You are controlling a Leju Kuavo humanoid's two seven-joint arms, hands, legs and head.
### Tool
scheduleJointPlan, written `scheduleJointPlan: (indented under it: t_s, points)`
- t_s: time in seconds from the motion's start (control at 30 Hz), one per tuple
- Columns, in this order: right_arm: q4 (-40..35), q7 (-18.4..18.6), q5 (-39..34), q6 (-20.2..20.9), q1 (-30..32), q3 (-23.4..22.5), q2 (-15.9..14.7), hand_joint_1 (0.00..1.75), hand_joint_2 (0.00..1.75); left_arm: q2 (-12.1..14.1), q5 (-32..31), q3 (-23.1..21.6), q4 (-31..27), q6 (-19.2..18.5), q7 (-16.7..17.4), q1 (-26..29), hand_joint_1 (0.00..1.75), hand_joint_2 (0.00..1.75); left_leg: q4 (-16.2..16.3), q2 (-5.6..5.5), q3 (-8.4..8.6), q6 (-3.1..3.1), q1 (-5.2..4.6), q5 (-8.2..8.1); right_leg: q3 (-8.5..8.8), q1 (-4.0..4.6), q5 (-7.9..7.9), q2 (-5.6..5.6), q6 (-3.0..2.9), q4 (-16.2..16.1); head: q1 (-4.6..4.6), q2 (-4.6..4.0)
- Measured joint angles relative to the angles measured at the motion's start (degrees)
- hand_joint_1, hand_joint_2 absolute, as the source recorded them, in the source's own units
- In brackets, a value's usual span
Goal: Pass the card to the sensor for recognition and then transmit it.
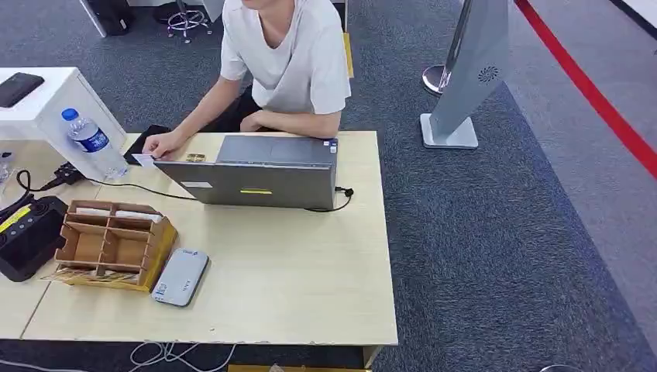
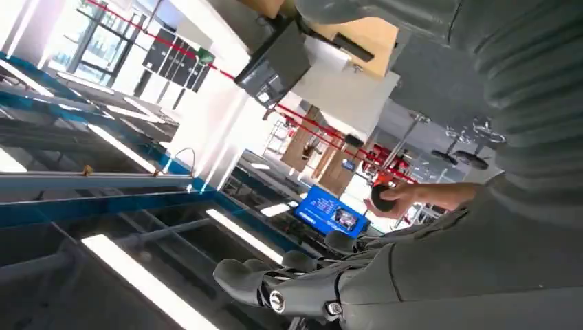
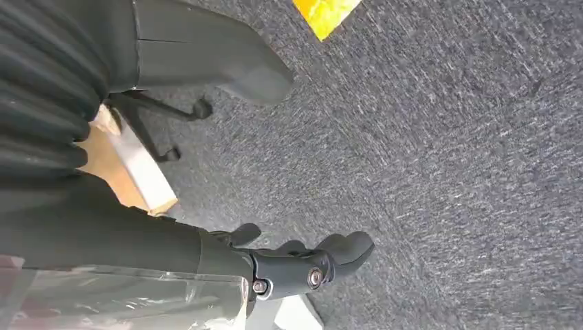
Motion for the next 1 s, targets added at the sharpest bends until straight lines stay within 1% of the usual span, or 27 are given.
scheduleJointPlan:
  t_s: [0.1,0.2,0.33,0.4,0.43,0.47,0.57,0.63,0.67,0.7,0.73,0.77,0.8,0.83,0.87,0.9,1.0]
  points:
    - [0.00,0.02,-0.02,0.00,0.00,0.00,0.00,0.00,1.75,-0.13,-0.44,0.00,-1.12,0.04,-0.13,-0.01,0.00,1.75,0.00,-0.01,0.00,0.00,0.00,0.00,-0.01,0.00,0.00,-0.01,0.00,0.00,0.00,0.00]
    - [0.00,0.07,-0.02,0.04,-0.01,0.00,0.00,0.00,1.75,-0.09,-3.00,0.00,-3.09,0.68,-0.28,-0.01,0.00,1.75,0.00,-0.01,0.00,0.00,0.00,0.00,-0.03,0.00,0.00,0.00,0.00,0.00,0.02,0.00]
    - [0.00,0.07,-0.02,0.07,-0.01,0.00,0.00,0.00,1.75,-0.09,-3.15,0.00,-3.24,0.77,-0.26,-0.01,0.00,1.75,0.00,-0.01,0.00,0.00,0.00,0.00,-0.02,0.00,0.00,0.00,0.00,0.00,0.02,0.00]
    - [0.00,0.07,-0.02,0.15,-0.01,0.00,0.00,0.00,1.75,-0.13,-4.27,0.00,-4.43,1.34,-0.20,0.00,0.00,1.75,0.00,0.00,0.01,0.00,0.00,0.00,-0.04,0.00,0.00,0.00,0.00,0.00,0.00,0.00]
    - [0.00,0.04,-0.02,0.35,0.00,0.00,0.00,0.00,1.75,-1.60,-10.13,-1.07,-9.12,6.61,-0.15,0.41,0.00,1.75,0.01,0.01,0.01,0.00,-0.02,0.00,-0.05,-0.02,0.00,0.02,0.00,-0.01,0.02,0.00]
    - [0.00,-0.04,-0.04,0.44,0.00,0.00,0.00,0.00,1.75,-2.43,-12.31,-2.23,-11.20,9.21,-0.15,0.93,0.00,1.75,0.01,0.01,0.02,0.00,-0.03,0.00,-0.06,-0.02,0.00,0.02,0.00,-0.02,0.02,0.00]
    - [0.00,-0.02,-0.04,0.61,-0.02,0.00,0.00,0.00,1.75,-4.13,-15.02,-5.93,-14.89,13.19,0.37,1.88,0.00,1.75,0.02,-0.01,0.01,0.00,-0.04,0.00,-0.15,-0.04,0.00,0.01,0.01,-0.03,0.02,0.00]
    - [0.00,0.20,0.04,0.98,-0.04,0.02,0.00,0.00,1.75,-5.01,-17.49,-9.43,-16.88,16.35,1.44,2.15,0.00,1.75,0.06,0.01,0.05,0.00,-0.04,0.00,-0.21,-0.04,0.02,0.02,0.03,-0.04,0.00,0.00]
    - [0.00,0.31,0.41,1.31,-0.04,0.13,0.00,0.00,1.75,-5.42,-20.64,-11.70,-17.53,19.23,1.57,2.04,0.00,1.75,0.10,0.00,0.07,0.01,-0.06,0.00,-0.26,-0.04,0.02,0.02,0.04,-0.06,0.00,0.00]
    - [0.00,0.33,1.03,1.68,0.01,0.35,0.00,0.00,1.75,-5.79,-26.25,-15.07,-18.02,22.66,2.61,1.34,0.00,1.75,0.11,-0.06,0.04,0.05,-0.06,0.03,-0.23,-0.05,0.03,-0.05,0.06,-0.06,-0.04,0.00]
    - [0.00,0.33,1.33,1.97,-0.03,0.59,0.00,0.00,1.75,-6.08,-32.66,-19.86,-18.43,25.43,4.95,0.24,0.00,1.75,0.11,-0.23,-0.01,0.14,-0.09,0.10,-0.17,-0.06,0.04,-0.24,0.07,-0.05,0.00,-0.02]
    - [-0.02,0.33,1.53,2.25,-0.23,0.96,-0.02,0.00,1.75,-6.21,-39.22,-24.57,-18.76,27.16,9.50,-0.43,0.00,1.75,0.10,-0.35,-0.05,0.20,-0.10,0.14,-0.12,-0.07,0.04,-0.39,0.08,-0.04,0.00,-0.02]
    - [-0.02,0.33,1.79,2.32,-0.57,1.18,-0.02,0.00,1.75,-6.16,-42.64,-29.26,-18.91,27.65,13.09,-0.55,0.00,1.75,0.09,-0.29,-0.08,0.15,-0.10,0.17,-0.05,-0.08,0.11,-0.31,0.09,0.00,0.15,-0.02]
    - [-0.02,0.33,1.84,2.40,-0.81,1.35,-0.02,0.00,1.75,-5.82,-44.58,-33.40,-18.98,28.00,16.88,-0.64,0.00,1.75,0.11,-0.08,-0.10,0.14,-0.07,0.17,-0.12,-0.06,0.26,-0.12,-0.05,0.02,0.09,-0.02]
    - [-0.02,0.35,1.84,2.40,-0.81,1.44,-0.04,0.00,1.75,-5.57,-45.50,-35.81,-19.04,28.15,18.70,-0.98,0.00,1.75,0.11,0.16,-0.12,0.14,-0.05,0.18,-0.12,-0.03,0.31,0.14,-0.02,0.02,0.07,0.00]
    - [-0.04,0.35,1.84,2.43,-0.74,1.53,-0.09,0.00,1.75,-5.27,-46.12,-38.13,-19.22,28.28,19.61,-1.46,0.00,1.75,0.12,0.28,-0.13,0.14,-0.06,0.18,-0.18,-0.04,0.37,0.30,0.04,0.03,0.02,0.00]
    - [-0.07,0.42,1.97,2.56,-0.34,1.83,-0.31,0.00,1.75,-4.70,-47.91,-43.70,-19.46,28.48,19.69,-3.04,0.00,1.75,0.12,0.29,-0.13,0.15,-0.08,0.19,-0.23,-0.07,0.37,0.31,0.04,0.02,0.02,0.00]
